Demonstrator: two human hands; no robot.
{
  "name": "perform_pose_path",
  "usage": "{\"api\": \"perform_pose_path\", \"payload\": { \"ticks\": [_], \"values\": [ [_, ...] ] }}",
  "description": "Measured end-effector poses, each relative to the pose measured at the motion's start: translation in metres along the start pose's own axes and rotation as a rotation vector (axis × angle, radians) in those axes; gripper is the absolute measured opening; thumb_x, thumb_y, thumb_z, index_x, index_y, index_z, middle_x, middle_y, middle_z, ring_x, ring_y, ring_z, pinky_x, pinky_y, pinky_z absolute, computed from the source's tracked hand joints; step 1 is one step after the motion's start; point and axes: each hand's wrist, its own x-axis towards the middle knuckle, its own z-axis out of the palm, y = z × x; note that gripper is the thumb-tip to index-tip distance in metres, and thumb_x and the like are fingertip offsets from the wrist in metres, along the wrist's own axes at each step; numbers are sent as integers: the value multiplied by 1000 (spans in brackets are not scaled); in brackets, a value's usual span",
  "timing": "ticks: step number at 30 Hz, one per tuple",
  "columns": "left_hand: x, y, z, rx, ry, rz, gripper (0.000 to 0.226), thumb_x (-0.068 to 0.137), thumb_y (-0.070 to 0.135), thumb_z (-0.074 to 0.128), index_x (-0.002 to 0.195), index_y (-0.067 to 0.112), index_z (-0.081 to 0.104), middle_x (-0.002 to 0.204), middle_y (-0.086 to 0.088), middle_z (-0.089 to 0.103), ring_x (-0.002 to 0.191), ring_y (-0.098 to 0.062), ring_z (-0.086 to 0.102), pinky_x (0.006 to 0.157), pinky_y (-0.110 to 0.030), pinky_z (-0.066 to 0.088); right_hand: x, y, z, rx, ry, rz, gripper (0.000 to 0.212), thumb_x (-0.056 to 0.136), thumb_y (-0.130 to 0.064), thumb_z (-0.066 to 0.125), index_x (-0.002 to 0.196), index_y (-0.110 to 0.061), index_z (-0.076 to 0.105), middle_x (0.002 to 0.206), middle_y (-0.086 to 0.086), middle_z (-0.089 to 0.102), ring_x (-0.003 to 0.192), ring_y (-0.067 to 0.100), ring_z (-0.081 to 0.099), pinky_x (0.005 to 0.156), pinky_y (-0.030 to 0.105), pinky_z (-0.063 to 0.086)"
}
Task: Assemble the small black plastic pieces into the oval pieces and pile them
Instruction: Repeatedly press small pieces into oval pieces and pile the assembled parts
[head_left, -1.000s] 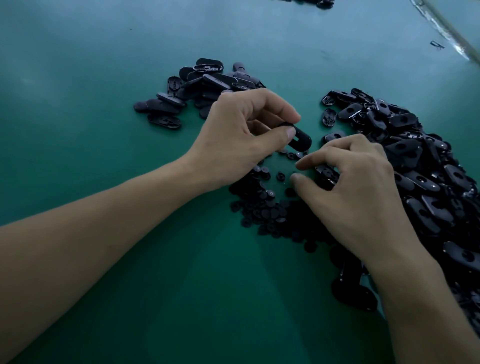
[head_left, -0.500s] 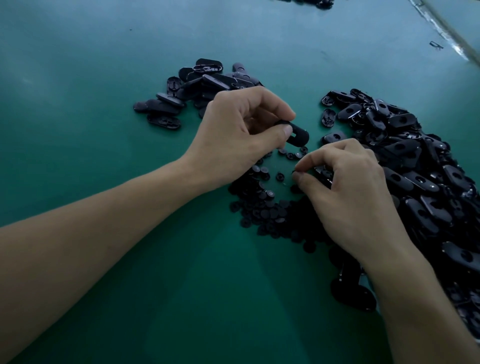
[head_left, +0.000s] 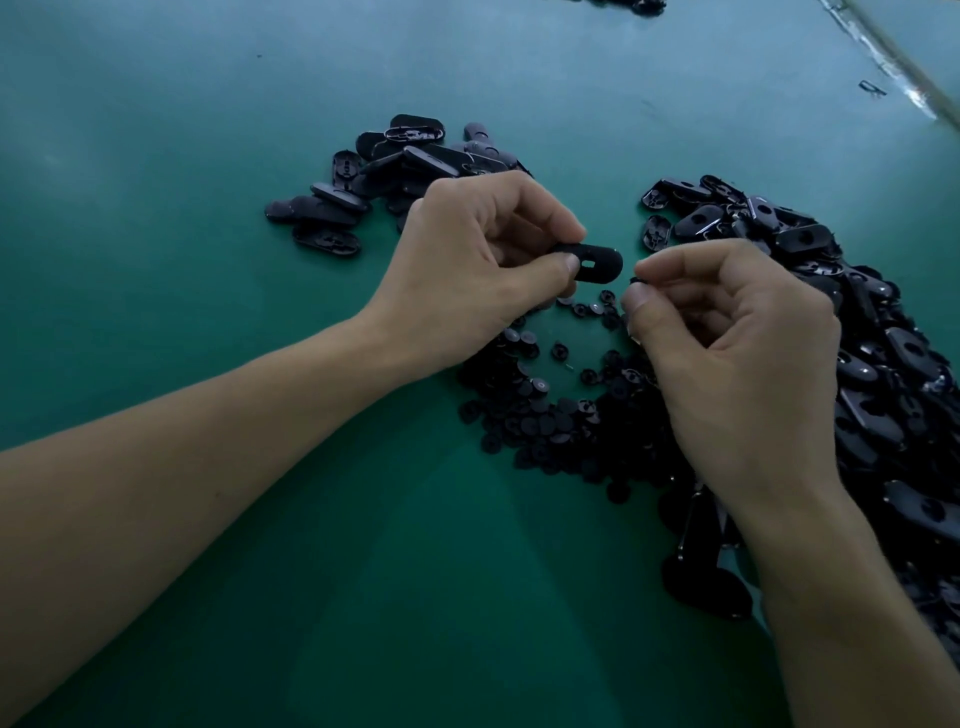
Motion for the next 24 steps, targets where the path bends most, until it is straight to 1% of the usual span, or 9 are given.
{"api": "perform_pose_path", "payload": {
  "ticks": [4, 6, 8, 12, 13, 16, 19, 21, 24],
  "values": [
    [0, 0, 0, 4, -15, 4, 18, 83, 1, 72, 87, 18, 68, 79, -4, 73, 73, -18, 76, 66, -29, 60, 0, -1, 0, 8, 7, -16, 21, 91, -17, 71, 91, -37, 65, 78, -19, 68, 76, 7, 68, 70, 19, 55],
    [0, 0, -1, 12, -18, 9, 20, 83, 1, 73, 86, 20, 68, 80, -4, 73, 73, -20, 76, 67, -32, 61, 0, -1, 1, 16, 13, -13, 24, 91, -18, 71, 90, -41, 65, 79, -21, 69, 76, 8, 68, 70, 20, 55],
    [0, 1, -1, 11, -18, 10, 22, 82, 0, 73, 85, 22, 68, 80, -2, 72, 73, -22, 75, 68, -30, 60, 1, -1, 1, 16, 18, -16, 26, 92, -19, 70, 90, -44, 64, 80, -22, 68, 77, 8, 68, 70, 22, 55],
    [0, 2, 0, 15, -48, 28, 22, 81, -3, 74, 88, 17, 70, 80, 4, 70, 71, -12, 70, 68, -22, 54, 2, 3, 1, 42, 59, -8, 20, 93, -19, 68, 96, -39, 65, 83, -19, 68, 81, 7, 68, 74, 28, 56],
    [0, 2, 0, 12, -55, 26, 22, 80, -2, 74, 88, 17, 70, 80, 4, 71, 71, -12, 70, 67, -22, 54, 2, 5, 1, 55, 72, 5, 18, 93, -19, 69, 99, -36, 66, 84, -18, 69, 81, 7, 68, 76, 30, 57],
    [-1, 3, -1, 4, -64, 16, 23, 80, 1, 75, 87, 22, 70, 78, 6, 70, 69, -23, 73, 64, -25, 55, 3, 8, 2, 81, 84, 37, 16, 92, -19, 69, 101, -33, 68, 85, -14, 70, 81, 9, 70, 78, 36, 59],
    [-2, 3, -1, -2, -81, 25, 25, 81, -1, 74, 88, 22, 69, 78, 6, 70, 66, -17, 74, 62, -20, 53, 3, 9, 3, 102, 78, 40, 18, 92, -19, 70, 96, -37, 66, 84, -14, 70, 81, 7, 69, 78, 32, 58],
    [-2, 4, -1, -10, -89, 22, 25, 81, -3, 75, 88, 21, 69, 78, 5, 70, 67, -16, 75, 62, -20, 54, 3, 9, 3, 105, 70, 34, 21, 92, -19, 70, 94, -39, 65, 82, -17, 70, 80, 6, 69, 77, 28, 57],
    [-2, 4, -1, -10, -92, 15, 26, 81, -4, 75, 88, 20, 69, 77, 6, 70, 68, -16, 75, 63, -20, 55, 3, 8, 3, 110, 54, 35, 22, 92, -19, 70, 92, -41, 66, 81, -20, 70, 80, 8, 69, 78, 32, 59]
  ]
}}
